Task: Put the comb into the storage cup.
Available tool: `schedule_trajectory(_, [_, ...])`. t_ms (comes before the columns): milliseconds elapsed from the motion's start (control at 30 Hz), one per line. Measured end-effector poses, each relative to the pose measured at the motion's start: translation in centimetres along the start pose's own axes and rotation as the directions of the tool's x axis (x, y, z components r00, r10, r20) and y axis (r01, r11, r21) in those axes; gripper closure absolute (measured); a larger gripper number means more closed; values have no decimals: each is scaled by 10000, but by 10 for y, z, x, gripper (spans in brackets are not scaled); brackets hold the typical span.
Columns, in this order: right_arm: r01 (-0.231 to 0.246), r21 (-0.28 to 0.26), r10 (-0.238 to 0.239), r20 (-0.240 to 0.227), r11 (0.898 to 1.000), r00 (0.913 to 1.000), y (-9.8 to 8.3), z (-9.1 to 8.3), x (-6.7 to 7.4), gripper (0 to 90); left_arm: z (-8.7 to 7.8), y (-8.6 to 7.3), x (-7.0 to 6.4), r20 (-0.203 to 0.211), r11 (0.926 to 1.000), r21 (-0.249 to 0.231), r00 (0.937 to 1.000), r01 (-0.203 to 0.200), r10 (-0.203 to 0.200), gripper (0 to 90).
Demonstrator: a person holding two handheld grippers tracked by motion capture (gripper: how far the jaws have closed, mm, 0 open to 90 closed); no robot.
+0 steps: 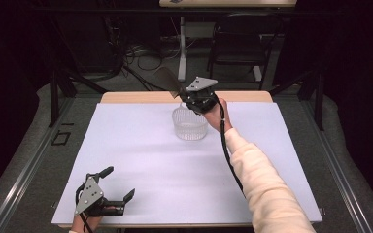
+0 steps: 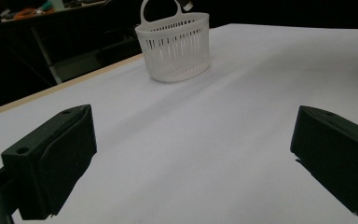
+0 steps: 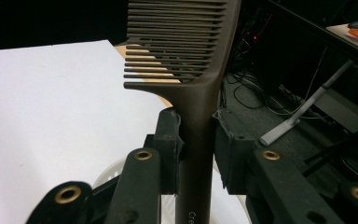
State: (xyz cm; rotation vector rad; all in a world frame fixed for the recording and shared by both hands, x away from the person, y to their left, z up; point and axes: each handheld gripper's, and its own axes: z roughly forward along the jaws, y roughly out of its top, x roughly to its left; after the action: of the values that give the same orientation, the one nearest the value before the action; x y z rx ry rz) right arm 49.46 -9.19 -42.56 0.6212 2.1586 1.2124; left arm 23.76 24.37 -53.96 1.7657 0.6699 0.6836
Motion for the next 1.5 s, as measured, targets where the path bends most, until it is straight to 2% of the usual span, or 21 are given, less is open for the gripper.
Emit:
schedule_trajectory(300, [-167,-122,164,-200,9998,9997,-1,3,1,725,0,0,0,-11,10000,-17,10000,-20,20,2])
schedule_trajectory(700, [-401,3,400,-314,9992,9987,-6,6,-3,724,0,0,0,-2,10000,38,10000,-46,46,3])
schedule_trajectory(1500, [-120,355,134,-388,9993,9992,-9,10,-4,724,-1,0,0,-46,10000,-8,10000,0,0,4])
